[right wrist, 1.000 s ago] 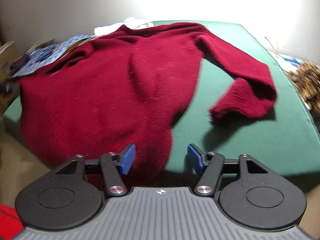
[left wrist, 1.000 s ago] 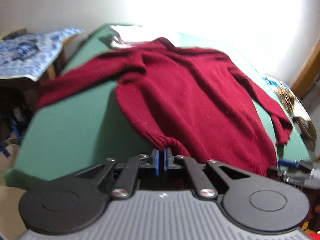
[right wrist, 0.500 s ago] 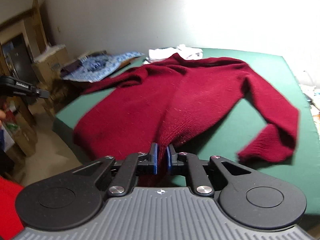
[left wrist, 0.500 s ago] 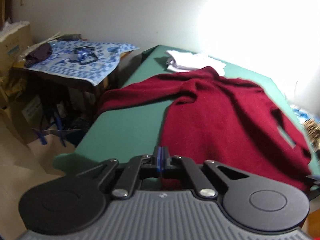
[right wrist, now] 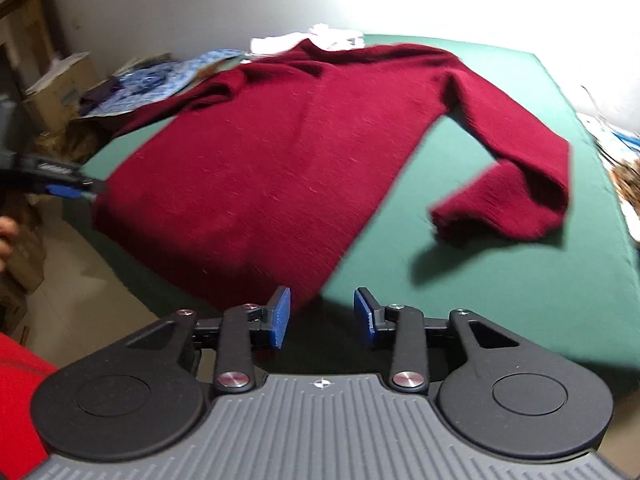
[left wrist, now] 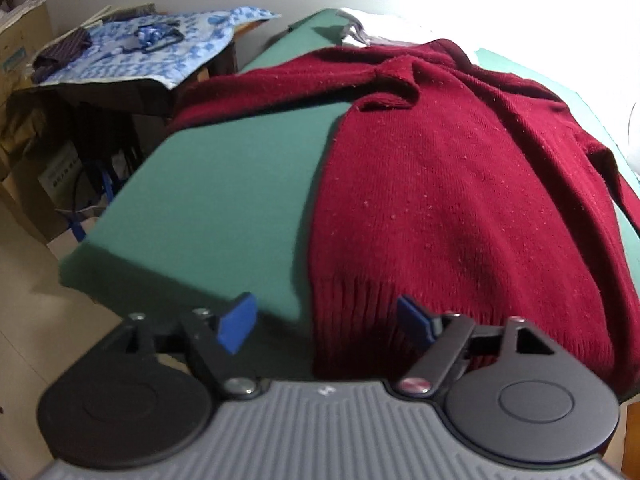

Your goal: Fold clothes

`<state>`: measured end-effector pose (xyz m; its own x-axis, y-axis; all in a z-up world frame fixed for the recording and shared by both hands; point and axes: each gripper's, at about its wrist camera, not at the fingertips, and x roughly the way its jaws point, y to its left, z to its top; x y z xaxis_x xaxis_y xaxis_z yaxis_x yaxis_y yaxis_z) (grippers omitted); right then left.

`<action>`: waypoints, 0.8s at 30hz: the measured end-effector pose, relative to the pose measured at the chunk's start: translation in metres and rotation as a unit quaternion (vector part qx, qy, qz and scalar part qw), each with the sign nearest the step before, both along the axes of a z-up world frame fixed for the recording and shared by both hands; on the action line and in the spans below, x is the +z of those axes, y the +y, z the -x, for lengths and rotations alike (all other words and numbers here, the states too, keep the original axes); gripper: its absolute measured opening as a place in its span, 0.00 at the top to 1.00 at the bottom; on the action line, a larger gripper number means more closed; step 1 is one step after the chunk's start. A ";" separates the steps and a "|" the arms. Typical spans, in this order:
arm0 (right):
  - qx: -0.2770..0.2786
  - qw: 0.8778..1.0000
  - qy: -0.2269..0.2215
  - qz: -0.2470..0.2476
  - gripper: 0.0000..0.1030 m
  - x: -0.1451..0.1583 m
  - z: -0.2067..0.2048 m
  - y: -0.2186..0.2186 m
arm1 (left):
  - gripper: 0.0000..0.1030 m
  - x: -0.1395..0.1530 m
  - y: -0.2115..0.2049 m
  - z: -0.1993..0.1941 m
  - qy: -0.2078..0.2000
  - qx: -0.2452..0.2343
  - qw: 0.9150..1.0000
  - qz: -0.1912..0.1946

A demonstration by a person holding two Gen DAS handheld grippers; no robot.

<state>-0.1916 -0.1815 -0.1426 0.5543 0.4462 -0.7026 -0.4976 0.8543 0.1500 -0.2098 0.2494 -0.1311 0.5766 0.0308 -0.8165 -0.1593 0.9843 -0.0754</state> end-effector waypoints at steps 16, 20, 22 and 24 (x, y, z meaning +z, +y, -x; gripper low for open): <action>-0.050 0.998 -0.007 -0.034 0.90 -0.011 -0.038 0.012 | 0.91 0.031 -0.043 0.024 -0.001 -0.017 0.994 -0.108; -0.053 0.998 -0.009 -0.024 0.91 -0.005 -0.035 -0.003 | 0.90 0.027 -0.034 0.027 0.025 -0.003 0.992 -0.123; -0.051 0.999 0.004 -0.016 0.91 -0.003 -0.031 -0.013 | 0.91 0.022 -0.032 0.027 0.052 -0.011 0.991 -0.123; -0.051 0.999 0.013 -0.001 0.91 -0.003 -0.028 -0.020 | 0.87 0.021 -0.032 0.035 0.064 -0.037 0.988 -0.138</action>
<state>-0.1640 -0.2015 -0.1458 0.5781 0.3895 -0.7170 -0.4037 0.9002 0.1634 -0.2452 0.2170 -0.1105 0.4779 0.2239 -0.8494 -0.0775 0.9739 0.2132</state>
